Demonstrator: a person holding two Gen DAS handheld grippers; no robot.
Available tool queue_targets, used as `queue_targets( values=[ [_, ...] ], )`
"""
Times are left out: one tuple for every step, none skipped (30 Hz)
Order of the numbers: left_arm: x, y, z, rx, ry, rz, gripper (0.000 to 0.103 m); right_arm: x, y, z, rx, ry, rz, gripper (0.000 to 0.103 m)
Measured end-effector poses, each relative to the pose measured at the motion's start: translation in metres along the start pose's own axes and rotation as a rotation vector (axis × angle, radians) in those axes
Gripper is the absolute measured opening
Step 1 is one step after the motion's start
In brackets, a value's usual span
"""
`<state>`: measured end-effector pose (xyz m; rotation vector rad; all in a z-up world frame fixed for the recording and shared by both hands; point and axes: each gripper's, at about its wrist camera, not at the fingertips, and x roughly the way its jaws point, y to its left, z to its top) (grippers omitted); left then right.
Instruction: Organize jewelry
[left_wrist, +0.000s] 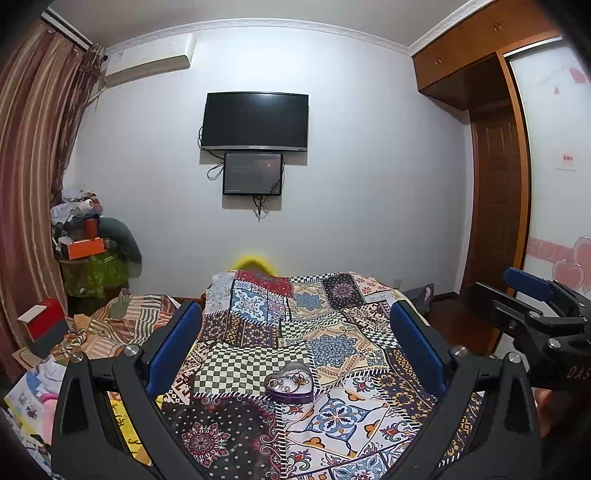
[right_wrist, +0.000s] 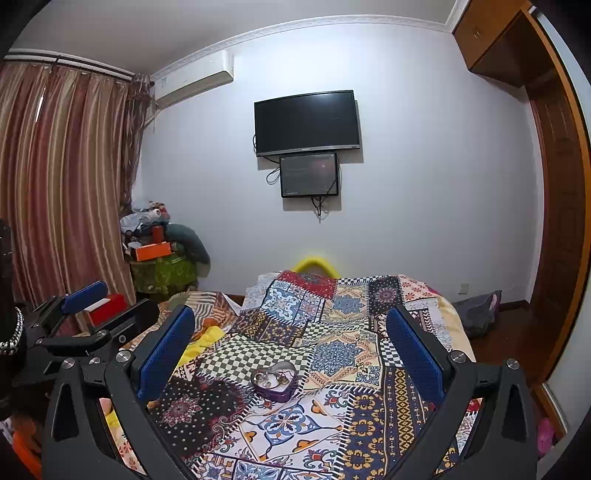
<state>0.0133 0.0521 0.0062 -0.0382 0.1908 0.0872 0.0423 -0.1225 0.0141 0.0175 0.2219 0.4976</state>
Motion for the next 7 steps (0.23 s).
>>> queue_targets(
  values=[
    [-0.0001,0.0,0.0001,0.001,-0.001,0.0,0.102,0.0,0.0,0.0,0.0,0.0,-0.001,0.103],
    [0.0004,-0.0001,0.0,0.003,0.0,-0.001,0.102,0.0003,-0.0003,0.0001,0.0,0.0,-0.002,0.103],
    [0.0012,-0.0001,-0.0001,0.004,0.001,0.0,0.102,0.0007,-0.0008,-0.0001,0.001,0.001,-0.002,0.103],
    [0.0021,0.0,-0.0001,0.005,0.002,0.003,0.102,0.0011,-0.0012,-0.0003,0.002,0.002,-0.002,0.103],
    [0.0027,0.0,0.0001,0.004,0.002,0.005,0.102,0.0018,-0.002,-0.0003,0.004,0.004,0.0,0.103],
    [0.0041,0.0005,-0.0001,0.003,0.003,0.006,0.102,0.0022,-0.0023,-0.0007,0.005,0.005,-0.001,0.103],
    [0.0053,0.0012,-0.0004,0.002,0.006,0.007,0.102,0.0029,-0.0028,-0.0008,0.006,0.005,-0.002,0.103]
  ],
)
